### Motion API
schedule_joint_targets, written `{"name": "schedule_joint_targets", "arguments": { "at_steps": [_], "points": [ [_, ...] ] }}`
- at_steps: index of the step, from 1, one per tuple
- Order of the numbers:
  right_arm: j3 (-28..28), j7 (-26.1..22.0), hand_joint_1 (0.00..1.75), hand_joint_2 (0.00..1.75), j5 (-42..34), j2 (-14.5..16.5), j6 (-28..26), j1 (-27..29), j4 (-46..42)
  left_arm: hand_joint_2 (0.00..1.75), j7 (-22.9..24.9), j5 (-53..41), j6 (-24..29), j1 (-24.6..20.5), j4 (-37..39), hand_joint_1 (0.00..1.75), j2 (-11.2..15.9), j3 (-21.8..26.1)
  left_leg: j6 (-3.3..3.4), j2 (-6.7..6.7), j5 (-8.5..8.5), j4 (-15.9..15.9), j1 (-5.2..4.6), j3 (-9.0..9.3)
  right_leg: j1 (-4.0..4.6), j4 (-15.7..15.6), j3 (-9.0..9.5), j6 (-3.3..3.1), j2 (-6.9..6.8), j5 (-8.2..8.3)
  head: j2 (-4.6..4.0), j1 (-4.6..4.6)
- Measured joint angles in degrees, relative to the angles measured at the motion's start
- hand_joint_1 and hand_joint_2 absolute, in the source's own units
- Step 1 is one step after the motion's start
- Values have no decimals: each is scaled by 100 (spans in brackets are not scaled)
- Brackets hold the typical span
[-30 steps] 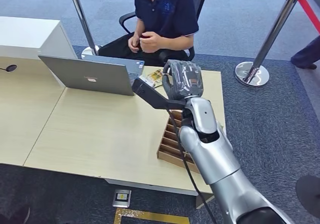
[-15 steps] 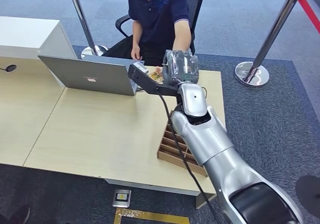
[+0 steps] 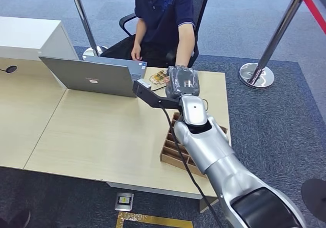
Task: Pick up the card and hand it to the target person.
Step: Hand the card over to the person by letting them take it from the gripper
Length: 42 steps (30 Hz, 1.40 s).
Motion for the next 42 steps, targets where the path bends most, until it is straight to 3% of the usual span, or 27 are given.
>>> {"name": "schedule_joint_targets", "arguments": {
  "at_steps": [7, 16, 19, 23, 28, 31, 35, 36, 42],
  "points": [
    [-6, -127, 0, 0, -86, -48, -264, 102, 72, 0, 15, 56, 38, 2, 2, 0, 4, 4, 0, 0, 0, 0, 0, 0, 0, 0, -1, 0, 0, 0, 0, 0],
    [-253, -453, 0, 0, -423, -329, -1443, 510, -362, 0, 54, 185, 75, 14, 12, 0, -4, 49, 0, -1, 0, 2, -1, 0, 0, -3, 0, 0, 0, 0, 0, 0],
    [-439, -303, 0, 0, -220, -556, -1841, 1066, -1011, 0, 81, 205, 62, 19, 14, 0, -18, 63, 1, -9, -1, 4, 0, 0, 1, -10, 3, 1, 0, 0, 0, -2],
    [-915, -263, 0, 0, 196, -981, -2062, 2376, -2747, 0, 91, 236, 50, 44, 17, 0, -57, 77, 4, -22, -6, 3, 1, -10, 1, -12, 0, 3, -1, -2, 0, 1],
    [-1549, -107, 0, 0, 587, -1284, -2339, 3587, -4488, 0, 58, 255, 35, 39, 20, 0, -82, 92, 6, -22, -9, 5, 1, -11, 0, -20, -9, 7, -3, -6, 0, -1],
    [-2239, -147, 0, 0, 574, -1328, -2652, 4647, -5819, 0, -19, 303, 31, 66, 21, 0, -93, 105, 5, -44, -10, 4, 2, -18, 0, -21, -5, 11, -10, -12, 0, 0],
    [-3896, -1623, 0, 0, -295, -845, -2682, 5855, -7382, 0, -31, 312, 25, 78, 22, 0, -101, 108, 0, -40, -17, 1, 2, -21, -1, -20, -13, 10, -10, -13, 0, -1],
    [-4333, -1798, 0, 0, -355, -698, -2571, 6055, -7602, 0, -29, 298, 10, 77, 22, 0, -105, 107, 0, -39, -18, 1, 2, -20, -1, -20, -12, 9, -10, -13, 0, 0],
    [-6231, -1208, 0, 0, -182, -209, -1486, 6703, -7736, 0, 62, 146, -79, 69, 22, 0, -142, 107, 2, -30, -17, -1, 0, -11, 0, -21, -3, 7, -9, -12, 0, -1]
  ]
}}
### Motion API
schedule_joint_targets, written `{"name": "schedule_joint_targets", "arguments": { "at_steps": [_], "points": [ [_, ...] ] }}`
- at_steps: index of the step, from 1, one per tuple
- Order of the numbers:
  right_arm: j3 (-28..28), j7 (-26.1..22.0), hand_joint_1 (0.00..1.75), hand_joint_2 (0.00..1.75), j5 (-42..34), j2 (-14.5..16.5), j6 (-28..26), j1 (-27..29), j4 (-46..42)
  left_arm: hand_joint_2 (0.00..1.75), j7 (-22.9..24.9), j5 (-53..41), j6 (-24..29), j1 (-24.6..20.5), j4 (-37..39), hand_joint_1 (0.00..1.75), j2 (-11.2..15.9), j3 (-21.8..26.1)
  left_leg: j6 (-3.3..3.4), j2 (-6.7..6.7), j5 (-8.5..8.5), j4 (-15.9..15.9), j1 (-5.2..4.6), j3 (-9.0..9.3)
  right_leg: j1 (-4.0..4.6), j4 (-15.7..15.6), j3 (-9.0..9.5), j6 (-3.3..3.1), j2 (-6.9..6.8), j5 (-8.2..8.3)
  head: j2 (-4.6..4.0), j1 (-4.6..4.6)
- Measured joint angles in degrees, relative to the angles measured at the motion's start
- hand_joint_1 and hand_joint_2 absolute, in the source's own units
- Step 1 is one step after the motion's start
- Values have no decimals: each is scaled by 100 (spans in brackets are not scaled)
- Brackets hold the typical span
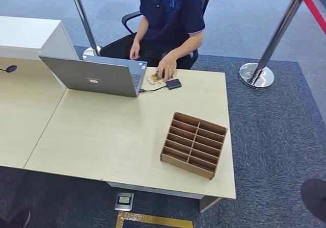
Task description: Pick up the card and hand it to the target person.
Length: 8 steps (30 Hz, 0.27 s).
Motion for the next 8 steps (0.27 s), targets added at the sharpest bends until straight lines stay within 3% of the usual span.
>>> {"name": "schedule_joint_targets", "arguments": {
  "at_steps": [3, 7, 8],
  "points": [
    [-984, -153, 0, 0, 113, 14, 414, -281, 906, 0, 43, -90, -72, -13, 0, 0, -21, -5, 4, 1, 4, 1, 0, 9, 0, -3, 10, 4, 0, 4, 0, 2],
    [-2365, -190, 0, 0, 704, -343, 71, -918, 2973, 175, 46, -210, -141, -26, 0, 0, -37, -28, 10, -1, 7, 2, -2, 16, -7, -6, 23, 12, 0, 7, 0, 12],
    [-2490, -176, 0, 0, 772, -389, -21, -975, 3201, 175, 47, -214, -141, -26, 0, 0, -37, -29, 10, -1, 7, 2, -3, 15, -7, -6, 23, 12, 0, 7, 0, 12]
  ]
}}
